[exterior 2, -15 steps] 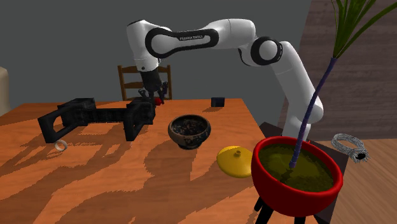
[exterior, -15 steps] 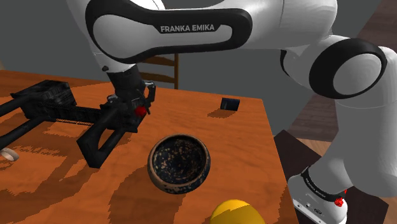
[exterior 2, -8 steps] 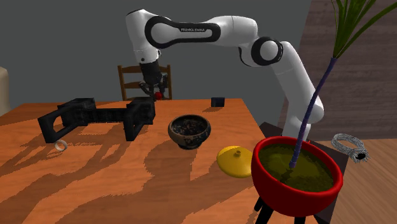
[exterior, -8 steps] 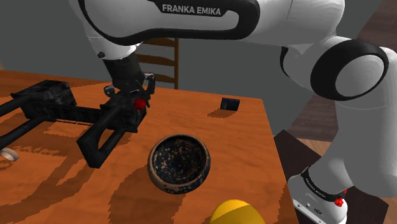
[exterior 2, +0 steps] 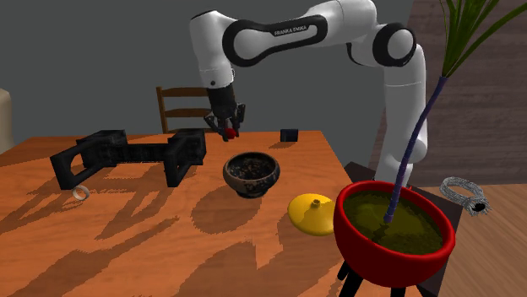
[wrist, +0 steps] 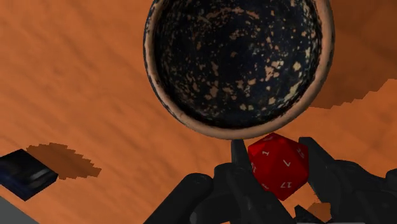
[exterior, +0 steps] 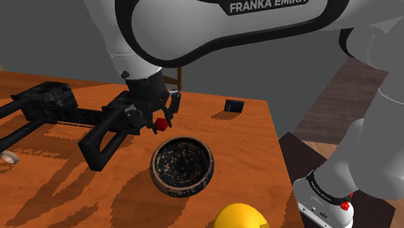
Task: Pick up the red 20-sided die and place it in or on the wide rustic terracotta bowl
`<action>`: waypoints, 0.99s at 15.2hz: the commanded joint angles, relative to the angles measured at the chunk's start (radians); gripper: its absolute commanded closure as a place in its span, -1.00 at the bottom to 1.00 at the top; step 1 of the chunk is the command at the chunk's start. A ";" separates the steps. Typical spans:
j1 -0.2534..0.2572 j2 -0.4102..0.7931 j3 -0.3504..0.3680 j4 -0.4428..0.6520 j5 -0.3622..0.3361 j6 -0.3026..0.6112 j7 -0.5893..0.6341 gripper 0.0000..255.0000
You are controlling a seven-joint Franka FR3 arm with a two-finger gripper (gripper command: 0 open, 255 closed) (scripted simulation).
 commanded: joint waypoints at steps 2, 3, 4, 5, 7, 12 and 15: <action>-0.021 -0.127 0.017 -0.159 0.063 0.048 0.002 1.00; -0.023 -0.165 0.022 -0.202 0.083 0.059 0.003 1.00; -0.023 -0.202 0.026 -0.242 0.103 0.068 0.005 1.00; -0.022 -0.232 0.029 -0.274 0.120 0.075 0.006 1.00; -0.021 -0.231 0.028 -0.300 0.119 0.101 0.006 1.00; -0.020 -0.222 0.028 -0.358 0.114 0.167 0.008 1.00; -0.019 -0.214 0.029 -0.391 0.110 0.206 0.011 1.00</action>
